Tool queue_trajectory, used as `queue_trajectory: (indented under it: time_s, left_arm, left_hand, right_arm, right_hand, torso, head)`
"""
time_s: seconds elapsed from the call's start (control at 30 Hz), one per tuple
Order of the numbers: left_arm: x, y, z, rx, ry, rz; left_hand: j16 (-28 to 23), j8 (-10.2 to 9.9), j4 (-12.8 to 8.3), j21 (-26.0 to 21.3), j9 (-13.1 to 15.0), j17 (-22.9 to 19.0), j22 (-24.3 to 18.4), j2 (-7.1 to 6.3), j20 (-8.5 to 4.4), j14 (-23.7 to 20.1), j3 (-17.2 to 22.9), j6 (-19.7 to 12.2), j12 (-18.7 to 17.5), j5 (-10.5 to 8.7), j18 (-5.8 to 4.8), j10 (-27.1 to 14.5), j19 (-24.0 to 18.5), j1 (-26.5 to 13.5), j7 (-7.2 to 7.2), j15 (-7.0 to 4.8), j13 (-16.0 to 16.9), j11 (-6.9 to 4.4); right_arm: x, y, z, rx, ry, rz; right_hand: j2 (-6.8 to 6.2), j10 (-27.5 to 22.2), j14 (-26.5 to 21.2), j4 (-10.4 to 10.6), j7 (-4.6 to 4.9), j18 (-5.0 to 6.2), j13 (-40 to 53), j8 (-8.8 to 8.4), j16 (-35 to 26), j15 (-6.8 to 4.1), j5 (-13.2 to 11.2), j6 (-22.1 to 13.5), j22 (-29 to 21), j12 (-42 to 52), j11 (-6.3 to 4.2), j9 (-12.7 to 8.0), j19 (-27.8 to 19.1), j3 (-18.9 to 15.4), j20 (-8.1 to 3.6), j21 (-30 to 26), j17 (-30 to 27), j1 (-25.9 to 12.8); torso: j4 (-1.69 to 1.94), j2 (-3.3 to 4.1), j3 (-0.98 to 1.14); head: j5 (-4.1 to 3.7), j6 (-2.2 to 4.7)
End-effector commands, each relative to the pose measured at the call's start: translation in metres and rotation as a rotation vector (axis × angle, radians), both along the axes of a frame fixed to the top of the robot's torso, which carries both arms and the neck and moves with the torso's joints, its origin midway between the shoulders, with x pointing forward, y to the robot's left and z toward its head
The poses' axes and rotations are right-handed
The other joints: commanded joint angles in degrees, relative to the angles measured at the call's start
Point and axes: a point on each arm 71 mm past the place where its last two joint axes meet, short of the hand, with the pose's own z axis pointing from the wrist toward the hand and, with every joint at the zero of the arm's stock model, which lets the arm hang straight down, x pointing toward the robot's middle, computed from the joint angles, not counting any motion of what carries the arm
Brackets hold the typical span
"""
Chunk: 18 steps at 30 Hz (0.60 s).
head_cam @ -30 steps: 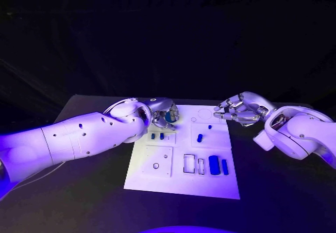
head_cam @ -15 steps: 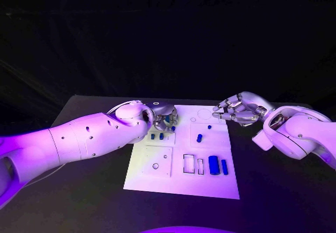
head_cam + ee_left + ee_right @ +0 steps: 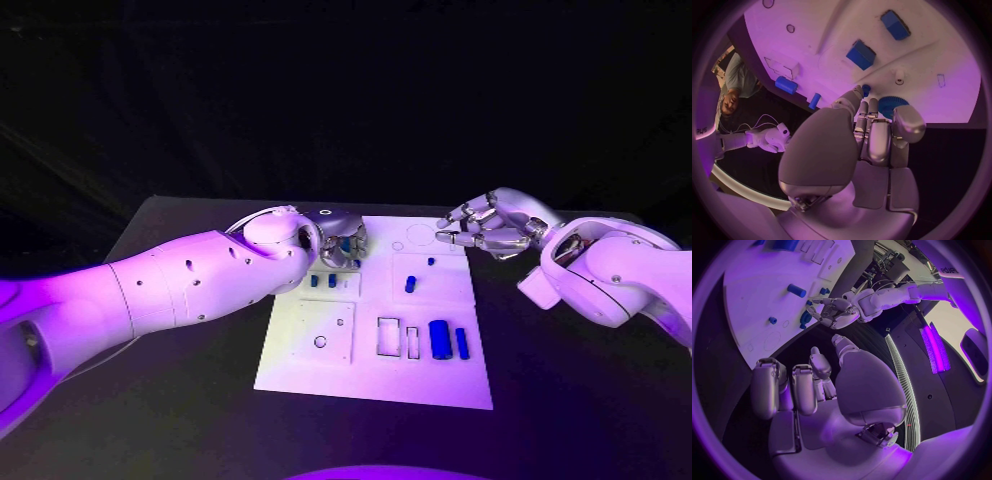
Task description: Assemble the parts on the task board
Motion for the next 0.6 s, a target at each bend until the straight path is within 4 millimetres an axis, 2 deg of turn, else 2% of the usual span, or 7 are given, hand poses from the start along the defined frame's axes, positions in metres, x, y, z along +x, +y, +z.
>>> queue_trajectory:
  time_s: [0.03, 0.6]
  left_arm:
    - [0.0009, -0.0012, -0.0017, 0.016, 0.004, -0.003]
    - [0.0017, -0.0026, -0.0109, 0.033, 0.045, -0.002]
  left_hand:
    - [0.3, -0.5, -0.2, 0.3, -0.2, -0.1, 0.2, 0.67, 0.01, 1.4, 0.9, 0.5, -0.5, 0.24, -1.07, 0.6, 0.3, 0.1, -0.01, -0.36, -0.3, -0.06]
    - [0.5, -1.3, -0.7, 1.1, -0.9, -0.5, 1.2, -0.15, -0.11, 1.3, 2.7, 1.6, -1.7, 0.14, -1.18, 2.1, 0.4, -0.7, -0.03, -0.42, -1.0, -0.21]
  right_arm:
    - [-0.0005, 0.0016, 0.0003, 0.004, -0.004, 0.009]
    - [-0.001, 0.0025, 0.0002, 0.004, -0.001, 0.013]
  right_hand:
    - [0.38, -0.3, 3.6, 0.0, -0.27, 0.82, 0.1, 0.32, -0.1, -0.32, 0.3, -0.2, 2.9, -0.1, 0.02, -0.1, 0.1, 0.4, -0.34, -0.3, 6.5, 0.1]
    - [0.41, -0.2, 3.6, 0.0, -0.27, 0.81, 0.1, 0.36, -0.1, -0.32, 0.3, -0.2, 2.9, 0.0, 0.01, -0.1, 0.1, 0.4, -0.35, -0.2, 6.5, 0.1]
  torso:
    - [-0.02, 0.0, -0.01]
    - [0.06, -0.04, -0.01]
  head:
    - [0.0, -0.03]
    - [-0.21, -0.22]
